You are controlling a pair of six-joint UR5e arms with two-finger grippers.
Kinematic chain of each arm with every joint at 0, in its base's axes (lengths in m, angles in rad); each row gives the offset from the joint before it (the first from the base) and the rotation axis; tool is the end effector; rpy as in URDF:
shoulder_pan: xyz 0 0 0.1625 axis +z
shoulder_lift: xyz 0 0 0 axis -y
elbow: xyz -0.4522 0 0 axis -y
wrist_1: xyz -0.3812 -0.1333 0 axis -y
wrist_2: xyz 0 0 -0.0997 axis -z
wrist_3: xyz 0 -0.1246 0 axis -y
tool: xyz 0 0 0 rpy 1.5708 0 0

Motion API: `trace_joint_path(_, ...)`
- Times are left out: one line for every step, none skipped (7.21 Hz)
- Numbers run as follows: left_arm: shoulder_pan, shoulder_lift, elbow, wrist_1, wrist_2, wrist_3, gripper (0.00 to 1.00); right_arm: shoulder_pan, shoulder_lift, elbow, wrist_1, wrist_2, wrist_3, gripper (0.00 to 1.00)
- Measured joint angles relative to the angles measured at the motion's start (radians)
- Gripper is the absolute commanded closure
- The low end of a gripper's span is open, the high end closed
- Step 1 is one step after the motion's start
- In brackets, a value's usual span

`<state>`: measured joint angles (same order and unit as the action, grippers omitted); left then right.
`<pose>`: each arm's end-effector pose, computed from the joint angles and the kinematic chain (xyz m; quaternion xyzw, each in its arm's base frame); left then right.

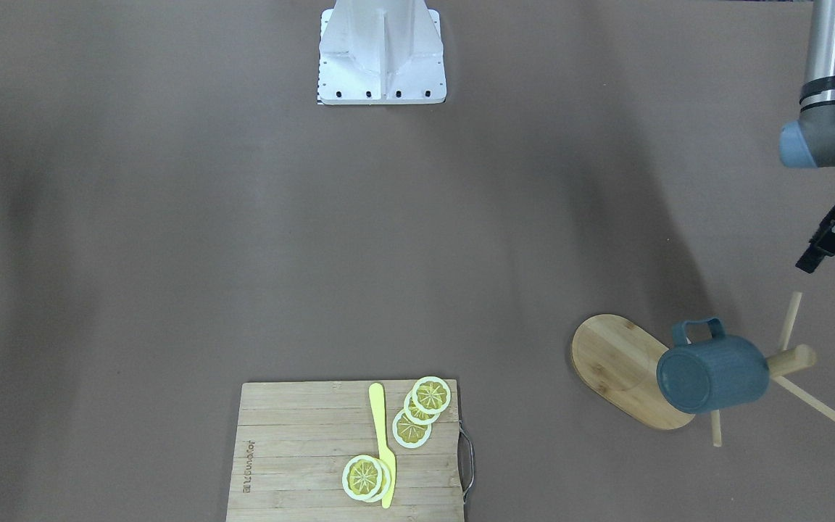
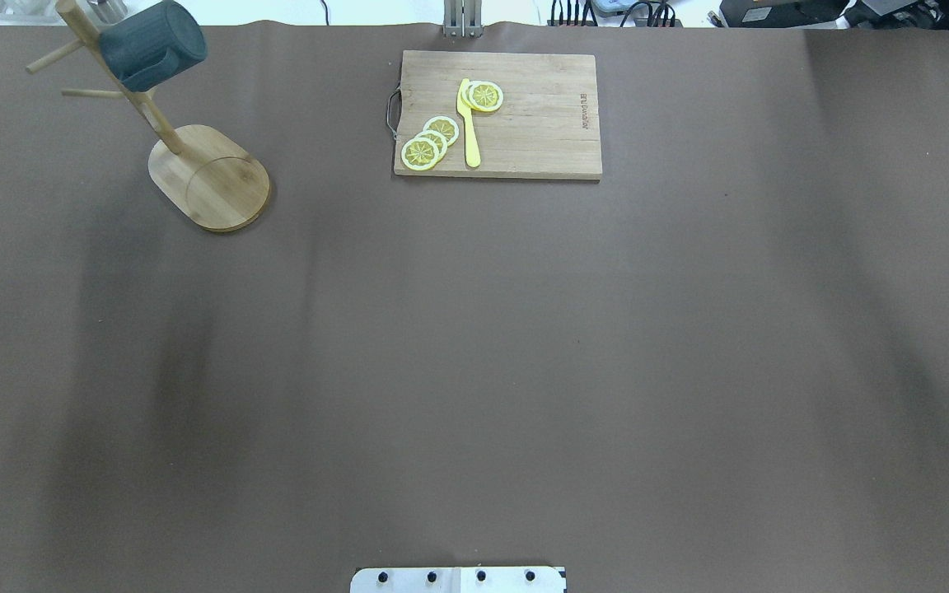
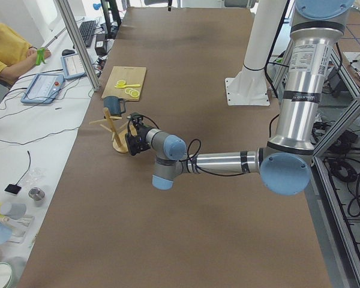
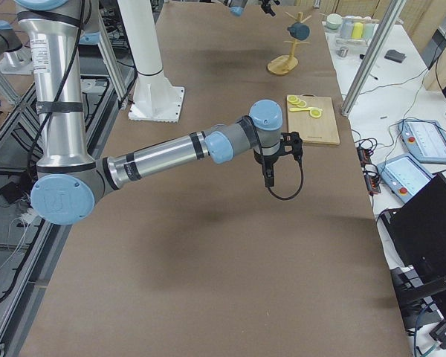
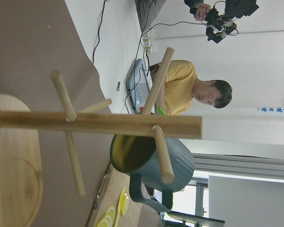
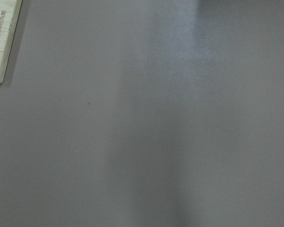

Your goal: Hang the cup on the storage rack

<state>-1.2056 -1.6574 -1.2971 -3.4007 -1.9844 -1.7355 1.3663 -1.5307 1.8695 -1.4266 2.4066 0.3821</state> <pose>0.1081 -0.5157 0.5763 0.2349 0.6912 -0.3055 0.6113 -0.0625 -0.5025 0.5153 0.0953 -0.4404 -0.0180 0.8925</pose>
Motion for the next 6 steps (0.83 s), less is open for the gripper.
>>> trace_joint_path(-0.062,0.036,-0.018,0.138,-0.024,0.309,0.02,0.007,0.002,-0.002,0.001,-0.009,-0.001,0.00)
trace_joint_path(-0.120,0.059,-0.041,0.283,-0.031,0.585,0.02,0.020,0.004,-0.004,0.001,-0.021,-0.002,0.00)
trace_joint_path(-0.175,0.075,-0.060,0.419,-0.029,0.854,0.02,0.034,0.004,-0.005,0.001,-0.042,-0.003,0.00)
trace_joint_path(-0.219,0.083,-0.068,0.526,-0.027,1.070,0.02,0.042,0.002,-0.008,0.000,-0.067,-0.004,0.00)
trace_joint_path(-0.247,0.094,-0.073,0.626,-0.049,1.222,0.02,0.053,-0.005,-0.018,-0.004,-0.090,-0.021,0.00)
trace_joint_path(-0.276,0.104,-0.079,0.734,-0.118,1.293,0.02,0.079,-0.009,-0.046,-0.009,-0.098,-0.073,0.00)
